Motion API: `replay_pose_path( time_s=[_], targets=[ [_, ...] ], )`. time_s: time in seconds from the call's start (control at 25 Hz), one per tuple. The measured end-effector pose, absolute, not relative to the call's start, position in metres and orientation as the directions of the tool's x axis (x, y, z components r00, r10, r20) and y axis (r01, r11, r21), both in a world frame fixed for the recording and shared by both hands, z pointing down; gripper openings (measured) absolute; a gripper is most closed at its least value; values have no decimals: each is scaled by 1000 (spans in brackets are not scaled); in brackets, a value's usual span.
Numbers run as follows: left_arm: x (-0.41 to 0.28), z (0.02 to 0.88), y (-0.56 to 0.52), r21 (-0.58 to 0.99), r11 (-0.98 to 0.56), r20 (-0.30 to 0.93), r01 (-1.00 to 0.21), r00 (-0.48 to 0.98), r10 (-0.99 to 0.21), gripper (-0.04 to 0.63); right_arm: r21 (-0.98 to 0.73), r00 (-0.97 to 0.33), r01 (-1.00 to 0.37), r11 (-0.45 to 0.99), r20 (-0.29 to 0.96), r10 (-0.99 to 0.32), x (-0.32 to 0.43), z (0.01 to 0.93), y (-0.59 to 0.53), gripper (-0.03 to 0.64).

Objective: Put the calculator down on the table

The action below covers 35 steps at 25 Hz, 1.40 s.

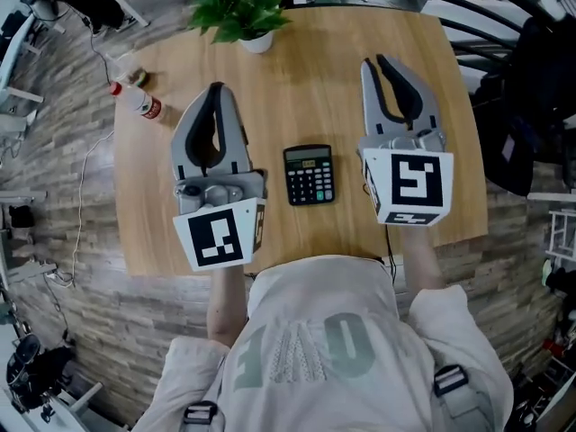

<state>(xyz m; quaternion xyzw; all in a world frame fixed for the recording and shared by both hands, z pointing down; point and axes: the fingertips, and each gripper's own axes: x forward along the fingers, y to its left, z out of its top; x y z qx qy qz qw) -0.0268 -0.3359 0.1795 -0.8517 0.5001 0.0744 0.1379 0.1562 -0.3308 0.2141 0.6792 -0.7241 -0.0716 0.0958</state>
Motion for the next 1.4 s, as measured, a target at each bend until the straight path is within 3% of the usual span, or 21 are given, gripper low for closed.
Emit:
replay_pose_path(
  time_s=[0.28,0.6,1.4],
  targets=[
    [-2,196,-325,-137,-497,-210,-857,515,-831,9,105,4,-994,-5,-8,-1000,159,238,-293,21],
    [10,203,-318,-155,-514,-184,-844,536,-824,9,62,-59,-996,59,11,-998,128,255,-281,18],
    [21,206,-310,-163,-524,-177,-836,548,-818,9,128,-53,-990,56,25,-998,130,258,-275,18]
  ],
)
